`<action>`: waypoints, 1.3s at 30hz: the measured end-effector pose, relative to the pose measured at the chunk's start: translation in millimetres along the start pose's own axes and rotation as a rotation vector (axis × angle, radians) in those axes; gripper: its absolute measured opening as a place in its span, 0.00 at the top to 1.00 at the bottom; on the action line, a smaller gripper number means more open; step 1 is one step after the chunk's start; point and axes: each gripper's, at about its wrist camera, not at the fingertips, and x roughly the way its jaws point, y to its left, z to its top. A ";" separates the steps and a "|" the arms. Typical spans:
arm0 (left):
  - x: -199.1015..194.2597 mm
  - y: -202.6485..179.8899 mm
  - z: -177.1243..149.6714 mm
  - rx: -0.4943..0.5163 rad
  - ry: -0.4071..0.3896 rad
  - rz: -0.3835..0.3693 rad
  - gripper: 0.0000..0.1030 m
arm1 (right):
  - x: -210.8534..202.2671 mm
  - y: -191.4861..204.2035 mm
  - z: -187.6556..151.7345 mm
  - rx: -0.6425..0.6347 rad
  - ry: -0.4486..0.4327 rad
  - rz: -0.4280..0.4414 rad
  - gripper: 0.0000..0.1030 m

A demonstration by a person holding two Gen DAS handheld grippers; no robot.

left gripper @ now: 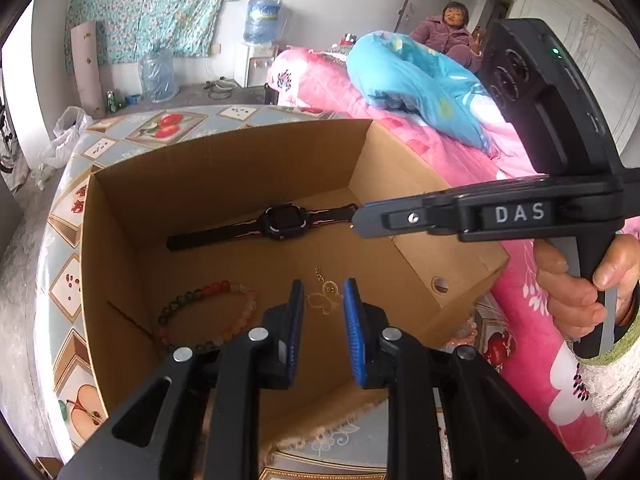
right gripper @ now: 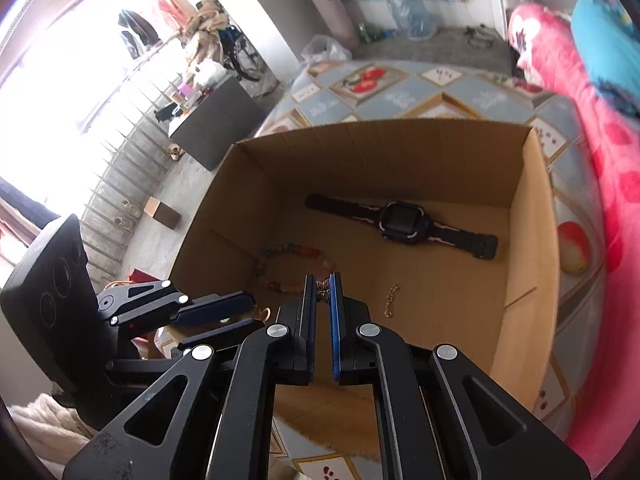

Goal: Organize jewelry
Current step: 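Lift both held pieces and carry them over the box, then open both grippers to drop the pieces into the box, then move both grippers back toward the pink-orange bead bracelet on the table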

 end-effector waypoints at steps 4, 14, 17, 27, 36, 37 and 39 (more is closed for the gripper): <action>26.7 9.5 12.0 -0.035 0.074 0.044 0.81 | 38.9 -12.7 19.8 0.080 0.121 -0.006 0.96; 45.3 21.5 15.9 -0.112 0.130 0.034 0.80 | 68.4 -26.7 34.3 0.184 0.185 -0.010 0.87; 43.1 22.8 14.9 -0.115 0.121 0.034 0.79 | 62.3 -25.5 34.9 0.183 0.159 -0.010 0.86; -12.7 18.0 -3.9 -0.095 -0.060 -0.013 0.79 | -40.9 3.0 -7.0 0.081 -0.095 0.080 0.81; -86.2 3.7 -93.6 -0.048 -0.265 -0.050 0.76 | -137.1 -12.8 -151.6 0.017 -0.389 0.235 0.72; -92.3 1.1 -102.0 -0.042 -0.269 -0.041 0.76 | -141.8 -18.0 -160.5 0.037 -0.395 0.237 0.71; -99.3 -1.8 -116.1 -0.041 -0.268 -0.031 0.76 | -143.4 -29.1 -184.3 0.094 -0.393 0.231 0.70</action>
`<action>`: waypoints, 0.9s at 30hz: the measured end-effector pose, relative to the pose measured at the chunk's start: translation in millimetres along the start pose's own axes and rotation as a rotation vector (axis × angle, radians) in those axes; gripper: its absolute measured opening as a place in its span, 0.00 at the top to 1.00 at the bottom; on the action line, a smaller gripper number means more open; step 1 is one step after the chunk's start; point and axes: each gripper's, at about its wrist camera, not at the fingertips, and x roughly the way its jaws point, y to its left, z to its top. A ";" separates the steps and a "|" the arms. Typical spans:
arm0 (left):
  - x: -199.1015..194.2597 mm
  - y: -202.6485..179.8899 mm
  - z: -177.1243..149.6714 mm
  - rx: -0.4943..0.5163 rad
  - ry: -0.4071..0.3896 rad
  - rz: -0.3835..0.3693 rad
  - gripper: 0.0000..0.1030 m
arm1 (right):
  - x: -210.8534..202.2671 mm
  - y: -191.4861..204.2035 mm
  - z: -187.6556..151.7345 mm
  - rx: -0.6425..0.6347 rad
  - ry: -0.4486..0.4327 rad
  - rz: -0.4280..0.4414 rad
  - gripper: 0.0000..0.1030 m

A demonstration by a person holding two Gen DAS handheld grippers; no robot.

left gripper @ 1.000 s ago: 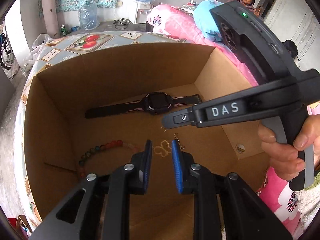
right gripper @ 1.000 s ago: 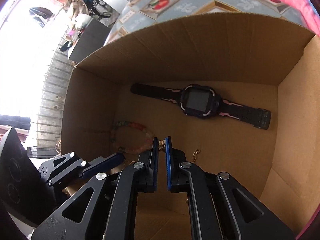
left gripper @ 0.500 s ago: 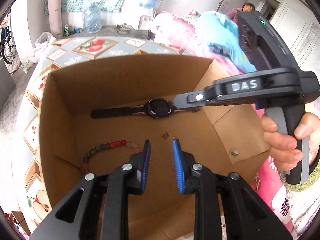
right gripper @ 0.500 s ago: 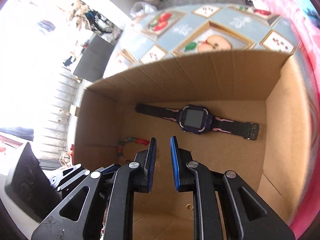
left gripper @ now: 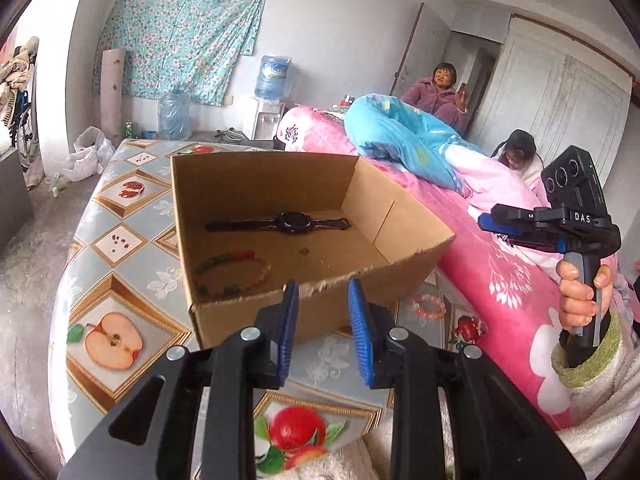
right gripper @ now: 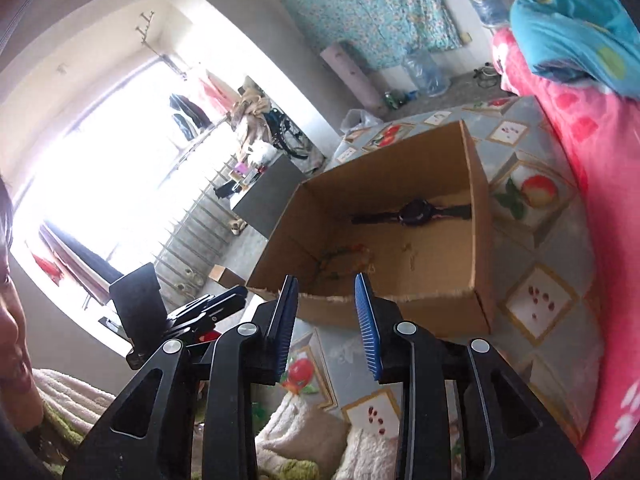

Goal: Organize jewelry
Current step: 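Move both grippers back toward the pink-orange bead bracelet on the table, then grasp the small silver spring charm with the left gripper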

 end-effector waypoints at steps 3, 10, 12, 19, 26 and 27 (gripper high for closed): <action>4.8 -6.5 -17.2 -0.007 0.037 -0.016 0.75 | 13.1 -14.8 -25.9 0.094 0.026 -0.033 0.70; 62.0 -45.7 -53.8 0.124 0.135 0.020 0.75 | 63.0 -31.1 -65.0 0.180 0.069 -0.231 0.70; 78.1 -55.3 -60.6 0.160 0.156 0.010 0.75 | 71.3 -25.5 -69.0 0.129 0.059 -0.317 0.72; 121.5 -69.4 -67.2 0.249 0.209 0.014 0.75 | 93.7 -19.2 -73.0 0.035 0.065 -0.397 0.75; 140.2 -77.1 -60.3 0.249 0.242 -0.001 0.75 | 97.4 -26.8 -67.2 0.039 0.066 -0.371 0.76; 142.0 -78.9 -59.6 0.257 0.245 -0.002 0.75 | 97.1 -27.0 -66.2 0.038 0.064 -0.368 0.76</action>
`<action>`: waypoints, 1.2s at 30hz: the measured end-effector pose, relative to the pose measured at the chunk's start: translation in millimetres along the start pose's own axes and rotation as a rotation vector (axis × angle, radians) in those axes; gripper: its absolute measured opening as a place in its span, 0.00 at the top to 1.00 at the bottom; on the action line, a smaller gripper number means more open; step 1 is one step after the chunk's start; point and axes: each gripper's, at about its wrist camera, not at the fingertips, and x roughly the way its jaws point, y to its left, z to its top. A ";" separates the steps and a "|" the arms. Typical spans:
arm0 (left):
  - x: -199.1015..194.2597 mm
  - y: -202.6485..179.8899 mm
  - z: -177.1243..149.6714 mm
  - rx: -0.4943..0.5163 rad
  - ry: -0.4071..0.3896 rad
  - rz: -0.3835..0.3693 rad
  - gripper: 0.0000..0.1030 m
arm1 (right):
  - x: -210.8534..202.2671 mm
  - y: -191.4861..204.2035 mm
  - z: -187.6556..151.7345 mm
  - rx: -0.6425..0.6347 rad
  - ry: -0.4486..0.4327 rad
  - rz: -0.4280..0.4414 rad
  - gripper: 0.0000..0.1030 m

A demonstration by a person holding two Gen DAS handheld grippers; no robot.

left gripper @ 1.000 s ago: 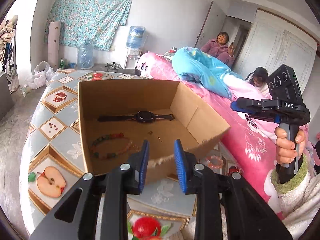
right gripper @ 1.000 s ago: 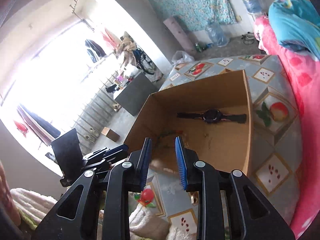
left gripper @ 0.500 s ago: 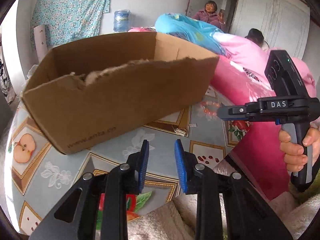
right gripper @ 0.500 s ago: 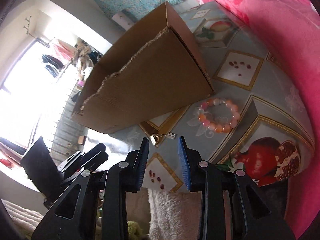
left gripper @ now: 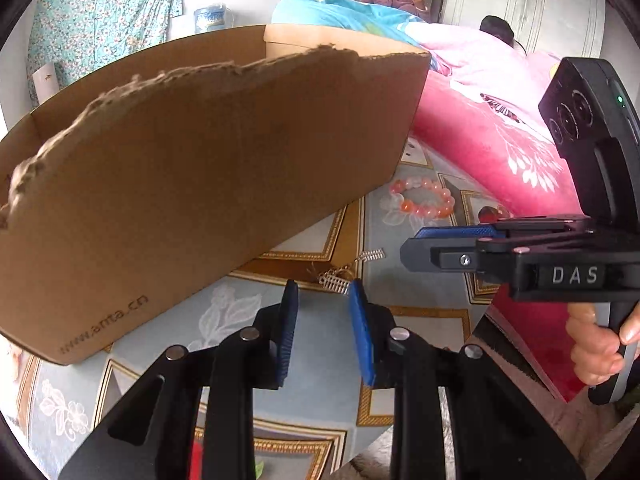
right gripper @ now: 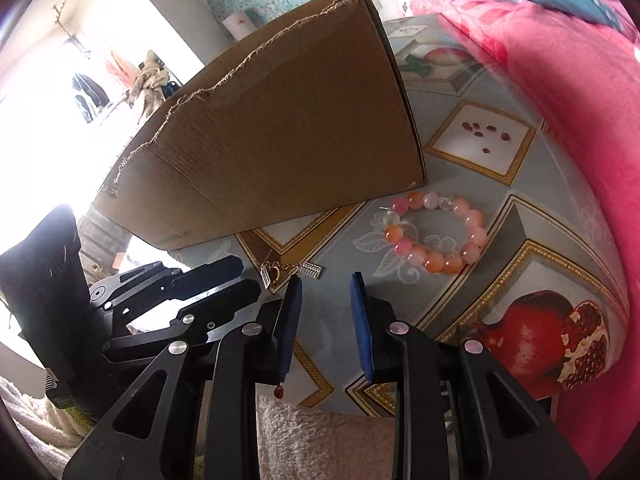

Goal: Organize jewelry
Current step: 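Grasp the small silver spring charm with the left gripper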

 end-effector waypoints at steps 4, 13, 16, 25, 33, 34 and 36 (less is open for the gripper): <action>4.7 -4.4 5.2 0.033 0.003 0.016 0.76 | -11.3 -8.9 -6.0 0.007 -0.002 0.018 0.77; 7.0 -2.4 7.7 0.063 0.011 0.020 0.80 | -14.6 -22.6 -8.5 0.017 -0.003 0.034 0.77; 7.8 0.3 9.3 0.050 0.017 0.002 0.83 | -14.6 -26.3 -9.7 0.017 -0.001 0.037 0.77; 1.4 13.9 5.1 0.042 0.035 0.056 0.84 | -16.5 -28.4 -11.9 0.023 0.002 0.038 0.77; -8.8 26.7 0.0 0.005 0.050 0.072 0.84 | -16.1 -27.9 -13.3 0.018 0.003 0.033 0.77; -9.3 28.0 -0.1 -0.004 0.051 0.062 0.84 | -16.0 -28.0 -13.3 0.018 0.003 0.033 0.77; -9.0 28.8 0.8 -0.012 0.052 0.053 0.84 | -16.1 -28.0 -13.4 0.017 0.003 0.033 0.77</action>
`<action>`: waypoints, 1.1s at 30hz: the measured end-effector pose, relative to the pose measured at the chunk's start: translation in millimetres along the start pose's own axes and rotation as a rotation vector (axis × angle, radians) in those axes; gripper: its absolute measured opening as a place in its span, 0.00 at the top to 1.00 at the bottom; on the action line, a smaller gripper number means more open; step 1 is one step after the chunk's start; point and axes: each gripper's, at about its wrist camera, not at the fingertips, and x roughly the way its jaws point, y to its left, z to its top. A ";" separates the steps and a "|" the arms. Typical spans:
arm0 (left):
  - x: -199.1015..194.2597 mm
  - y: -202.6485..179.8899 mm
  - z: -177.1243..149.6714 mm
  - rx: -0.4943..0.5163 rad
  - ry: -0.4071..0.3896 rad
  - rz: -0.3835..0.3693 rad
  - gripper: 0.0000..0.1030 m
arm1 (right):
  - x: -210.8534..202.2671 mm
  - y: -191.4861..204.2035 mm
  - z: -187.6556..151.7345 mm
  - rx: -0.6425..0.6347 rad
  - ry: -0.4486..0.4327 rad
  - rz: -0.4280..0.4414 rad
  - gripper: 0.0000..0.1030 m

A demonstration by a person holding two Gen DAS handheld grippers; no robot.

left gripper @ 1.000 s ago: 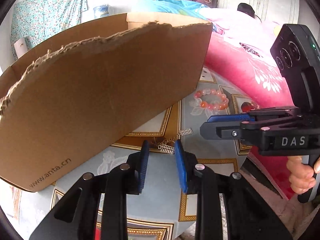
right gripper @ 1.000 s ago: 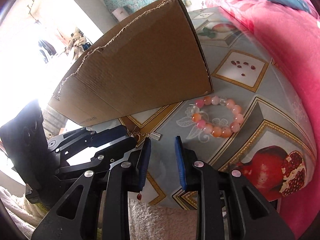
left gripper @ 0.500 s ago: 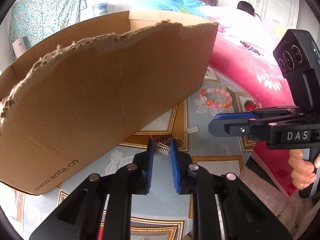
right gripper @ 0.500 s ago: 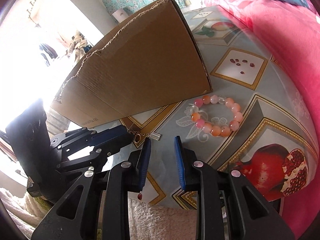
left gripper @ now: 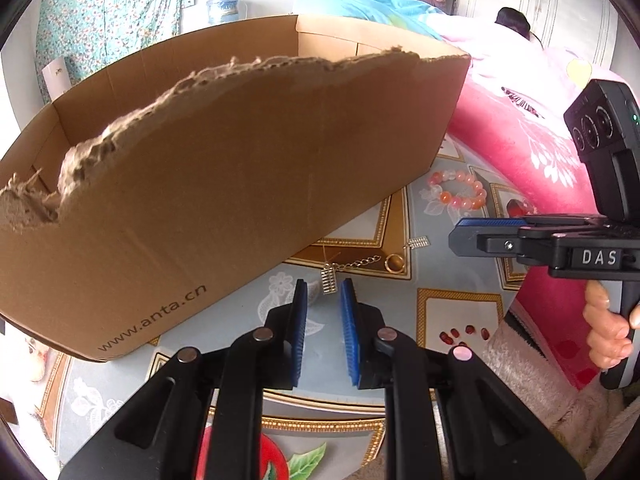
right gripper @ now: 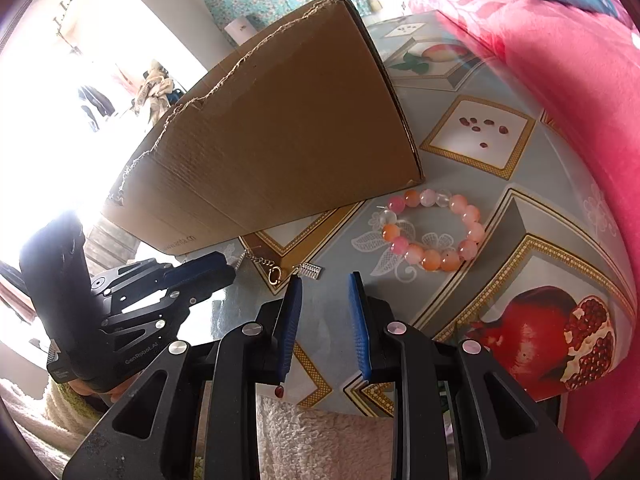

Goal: Organize jewelry
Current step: 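Grasp the small silver spring charm with the left gripper, then move the right gripper to the silver charm beside the gold ring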

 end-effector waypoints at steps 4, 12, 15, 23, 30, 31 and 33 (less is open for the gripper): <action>4.5 -6.4 4.4 0.033 0.005 0.023 0.82 | 0.1 0.2 -0.2 0.000 0.000 0.000 0.77; 10.8 -15.2 12.0 0.087 0.011 0.054 0.83 | 0.4 1.0 -1.7 0.003 -0.001 -0.001 0.77; 12.1 -13.4 13.4 0.084 0.015 0.054 0.83 | 0.4 0.9 -1.7 0.002 -0.001 -0.001 0.77; 11.8 1.6 14.0 0.016 0.022 0.008 0.99 | 0.5 1.7 -2.2 0.003 0.000 -0.003 0.77; -6.9 21.0 9.9 -0.087 -0.024 -0.050 0.99 | 0.9 1.6 -1.1 0.004 0.026 -0.034 0.78; -11.8 23.4 9.5 -0.100 -0.037 -0.054 0.99 | 1.0 1.5 -0.9 0.006 0.027 -0.034 0.78; -22.1 26.4 8.5 -0.113 -0.063 -0.059 0.99 | 1.5 2.0 -0.1 0.003 0.031 -0.037 0.79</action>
